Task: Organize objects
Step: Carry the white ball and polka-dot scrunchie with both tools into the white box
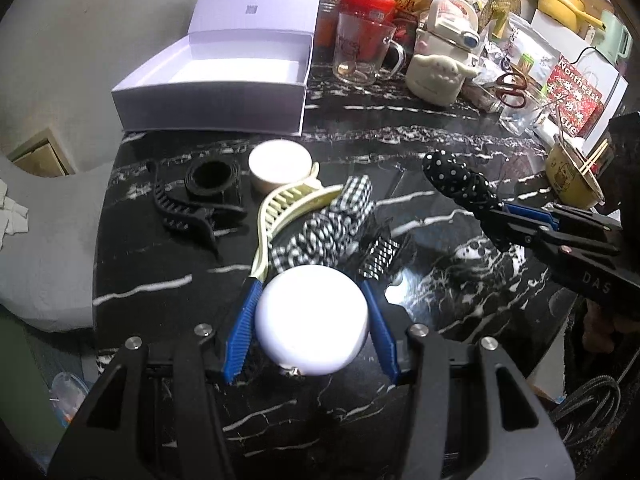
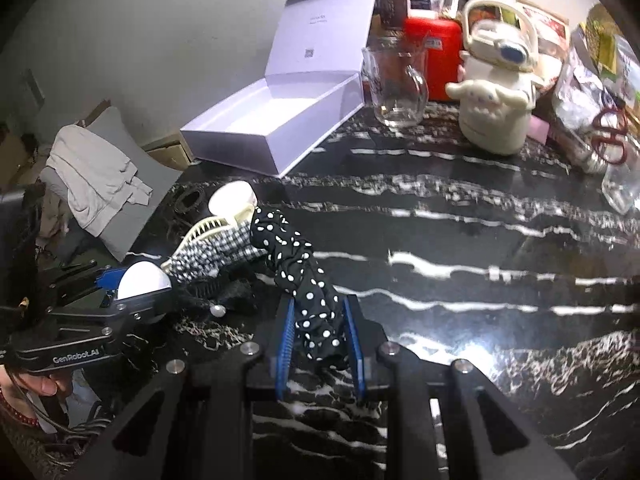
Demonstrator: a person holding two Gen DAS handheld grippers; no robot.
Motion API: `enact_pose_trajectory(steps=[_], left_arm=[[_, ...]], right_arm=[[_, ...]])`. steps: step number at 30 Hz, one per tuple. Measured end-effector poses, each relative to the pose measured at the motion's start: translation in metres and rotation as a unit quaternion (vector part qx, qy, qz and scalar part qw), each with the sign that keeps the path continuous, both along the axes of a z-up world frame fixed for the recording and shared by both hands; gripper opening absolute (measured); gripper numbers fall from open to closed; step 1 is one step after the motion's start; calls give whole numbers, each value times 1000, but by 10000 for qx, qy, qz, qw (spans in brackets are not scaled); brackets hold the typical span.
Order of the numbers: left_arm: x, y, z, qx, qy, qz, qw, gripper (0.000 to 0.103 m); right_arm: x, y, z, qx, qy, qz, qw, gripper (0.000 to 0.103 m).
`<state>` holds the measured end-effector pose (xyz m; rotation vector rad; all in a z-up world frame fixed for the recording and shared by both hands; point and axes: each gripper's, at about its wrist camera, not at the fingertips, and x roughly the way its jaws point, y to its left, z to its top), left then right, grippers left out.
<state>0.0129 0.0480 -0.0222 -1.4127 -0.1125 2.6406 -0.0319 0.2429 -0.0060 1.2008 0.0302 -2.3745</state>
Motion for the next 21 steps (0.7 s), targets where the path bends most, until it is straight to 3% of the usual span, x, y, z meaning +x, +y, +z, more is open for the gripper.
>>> enact_pose_trajectory(steps=[21], left_arm=[[-54, -4, 43, -293, 458, 30, 9985, 50]], right_arm=[[-34, -24, 40, 177, 404, 480, 9979, 24]])
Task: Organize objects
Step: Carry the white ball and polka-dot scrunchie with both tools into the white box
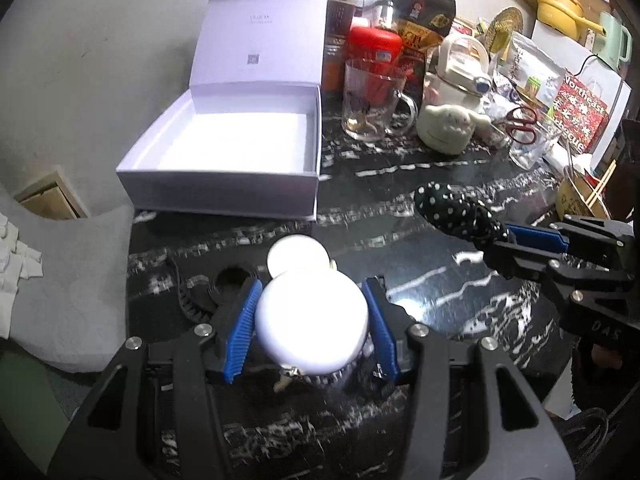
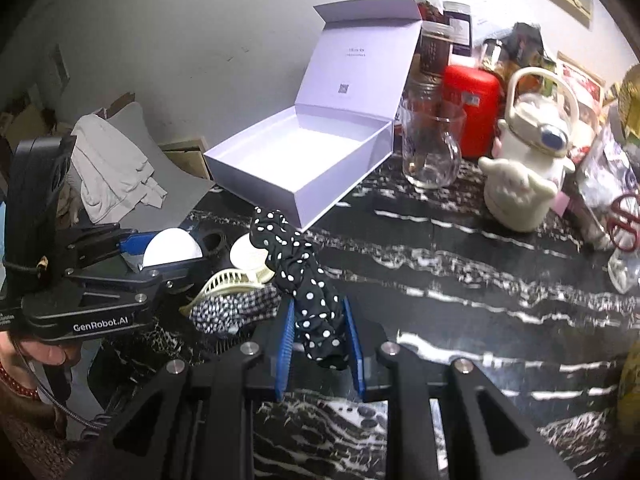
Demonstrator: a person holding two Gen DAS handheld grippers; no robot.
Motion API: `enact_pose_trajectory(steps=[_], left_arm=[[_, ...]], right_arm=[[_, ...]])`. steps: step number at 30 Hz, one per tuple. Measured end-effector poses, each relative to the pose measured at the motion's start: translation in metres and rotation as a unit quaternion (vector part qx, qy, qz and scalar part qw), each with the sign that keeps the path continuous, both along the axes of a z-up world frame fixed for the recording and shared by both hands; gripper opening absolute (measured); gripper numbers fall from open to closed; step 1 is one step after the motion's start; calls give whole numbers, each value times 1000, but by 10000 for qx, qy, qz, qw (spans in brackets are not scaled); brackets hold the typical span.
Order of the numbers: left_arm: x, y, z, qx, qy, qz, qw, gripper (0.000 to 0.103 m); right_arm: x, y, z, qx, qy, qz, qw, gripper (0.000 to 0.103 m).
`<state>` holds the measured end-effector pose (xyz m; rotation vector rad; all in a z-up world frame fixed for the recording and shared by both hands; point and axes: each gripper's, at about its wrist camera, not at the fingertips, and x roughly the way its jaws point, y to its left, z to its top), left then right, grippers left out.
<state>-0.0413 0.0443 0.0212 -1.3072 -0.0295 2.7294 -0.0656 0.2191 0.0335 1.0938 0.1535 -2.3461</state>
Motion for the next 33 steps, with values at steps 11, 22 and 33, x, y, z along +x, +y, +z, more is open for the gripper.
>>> enact_pose_trajectory(steps=[11, 22, 33], left_arm=[[-32, -6, 22, -126, 219, 54, 9997, 50], [-71, -16, 33, -161, 304, 126, 9993, 50], [-114, -28, 36, -138, 369, 301, 9988, 50]], right_arm=[[-31, -15, 20, 27, 230, 290, 9993, 24], [-72, -28, 33, -76, 314, 418, 9986, 24], [-118, -44, 34, -87, 416, 485, 9979, 24]])
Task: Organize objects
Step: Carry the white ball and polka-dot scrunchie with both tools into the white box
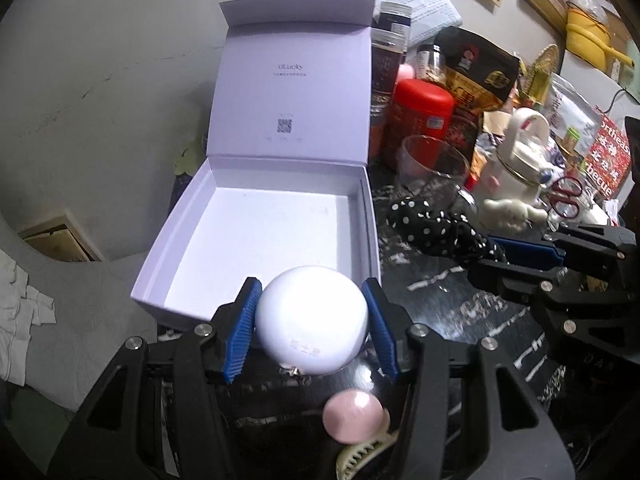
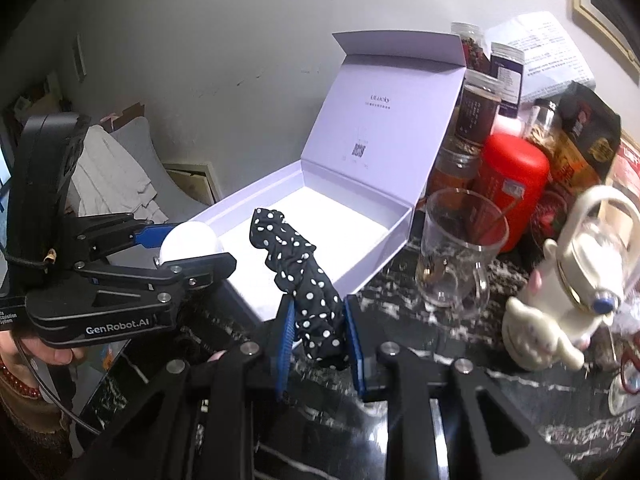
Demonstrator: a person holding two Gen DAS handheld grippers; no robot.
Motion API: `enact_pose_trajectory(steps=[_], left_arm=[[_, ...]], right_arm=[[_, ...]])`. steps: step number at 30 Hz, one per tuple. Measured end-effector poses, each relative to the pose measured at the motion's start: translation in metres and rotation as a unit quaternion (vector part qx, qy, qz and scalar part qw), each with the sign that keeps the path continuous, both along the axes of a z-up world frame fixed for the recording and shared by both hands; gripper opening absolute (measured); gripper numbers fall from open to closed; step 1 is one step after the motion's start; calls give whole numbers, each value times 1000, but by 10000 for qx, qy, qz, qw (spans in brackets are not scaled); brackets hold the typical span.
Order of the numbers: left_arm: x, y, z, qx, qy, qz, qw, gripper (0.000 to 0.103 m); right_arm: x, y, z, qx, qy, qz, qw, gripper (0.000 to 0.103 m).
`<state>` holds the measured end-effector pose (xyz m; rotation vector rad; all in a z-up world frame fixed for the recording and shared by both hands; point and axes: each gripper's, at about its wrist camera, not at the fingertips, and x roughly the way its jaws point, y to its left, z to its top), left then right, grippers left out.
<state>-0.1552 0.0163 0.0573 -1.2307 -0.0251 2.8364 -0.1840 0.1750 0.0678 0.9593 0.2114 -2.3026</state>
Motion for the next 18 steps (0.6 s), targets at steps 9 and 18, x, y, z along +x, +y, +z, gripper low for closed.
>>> enact_pose_trajectory(steps=[9, 18], left_arm=[[-35, -10, 2, -38, 117, 235, 9996, 50], [-66, -31, -4, 57, 125, 703, 9974, 50]], right_arm=[[-33, -21, 2, -16, 73, 57, 10000, 24], [-63, -43, -8, -96, -91, 101, 9999, 24]])
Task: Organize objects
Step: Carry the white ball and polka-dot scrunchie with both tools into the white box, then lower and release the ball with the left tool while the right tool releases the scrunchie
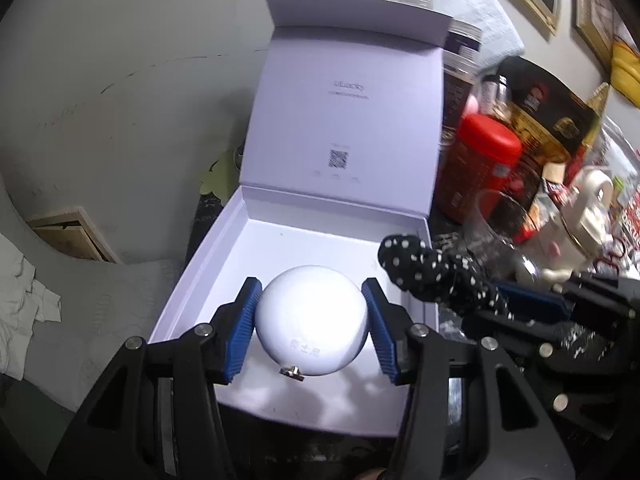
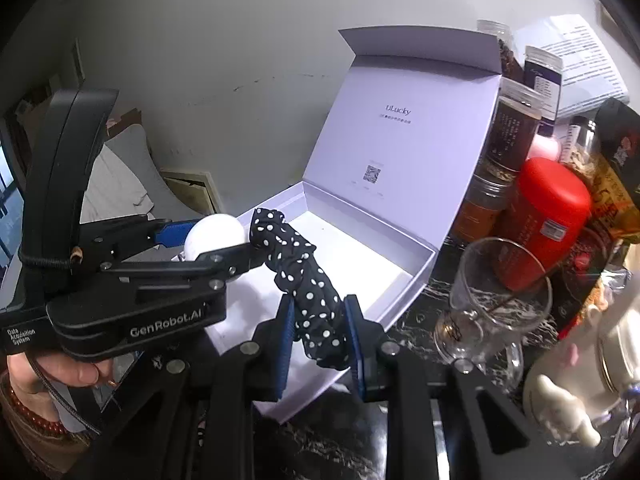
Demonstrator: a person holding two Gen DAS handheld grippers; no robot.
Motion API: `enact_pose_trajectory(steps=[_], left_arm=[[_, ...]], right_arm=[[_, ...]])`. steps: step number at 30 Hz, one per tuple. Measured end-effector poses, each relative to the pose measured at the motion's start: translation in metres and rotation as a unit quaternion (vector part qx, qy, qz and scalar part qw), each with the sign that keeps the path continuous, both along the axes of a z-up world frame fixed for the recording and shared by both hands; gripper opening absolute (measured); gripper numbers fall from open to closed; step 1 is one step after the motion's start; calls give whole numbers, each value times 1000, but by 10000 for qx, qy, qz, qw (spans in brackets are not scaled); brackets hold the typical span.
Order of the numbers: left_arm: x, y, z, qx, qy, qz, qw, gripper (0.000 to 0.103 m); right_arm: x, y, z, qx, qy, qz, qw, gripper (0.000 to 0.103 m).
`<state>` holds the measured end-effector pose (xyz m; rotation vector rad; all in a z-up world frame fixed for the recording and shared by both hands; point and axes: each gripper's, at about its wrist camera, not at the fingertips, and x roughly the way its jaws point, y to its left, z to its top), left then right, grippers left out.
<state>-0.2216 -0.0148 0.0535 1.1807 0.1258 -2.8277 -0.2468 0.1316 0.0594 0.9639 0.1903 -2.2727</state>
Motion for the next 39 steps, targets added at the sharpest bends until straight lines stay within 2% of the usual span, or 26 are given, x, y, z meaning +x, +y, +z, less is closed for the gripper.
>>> enact_pose_trajectory(steps=[13, 22, 25, 29, 33, 39], left_arm=[[-51, -44, -5, 226, 7, 635, 9977, 50], [-70, -50, -12, 229, -38, 555, 9982, 50], [-75, -48, -17, 120, -102, 524, 9985, 50], [-79, -48, -22, 194, -73, 480, 9986, 50], [-82, -50, -28, -23, -152, 564, 9983, 50], [-90, -58, -45, 194, -361, 470, 9981, 50]], right_arm=[[-55, -14, 0, -20, 23, -230, 9997, 24], [-86, -29, -5, -12, -68, -162, 9998, 24], [-94, -35, -11, 37, -125, -121, 9998, 24], [-98, -36, -19, 33, -199, -64, 9998, 24], [-102, -34, -27, 102, -236, -139, 9996, 24], [-105, -40, -38, 123, -345, -31, 9993, 24]])
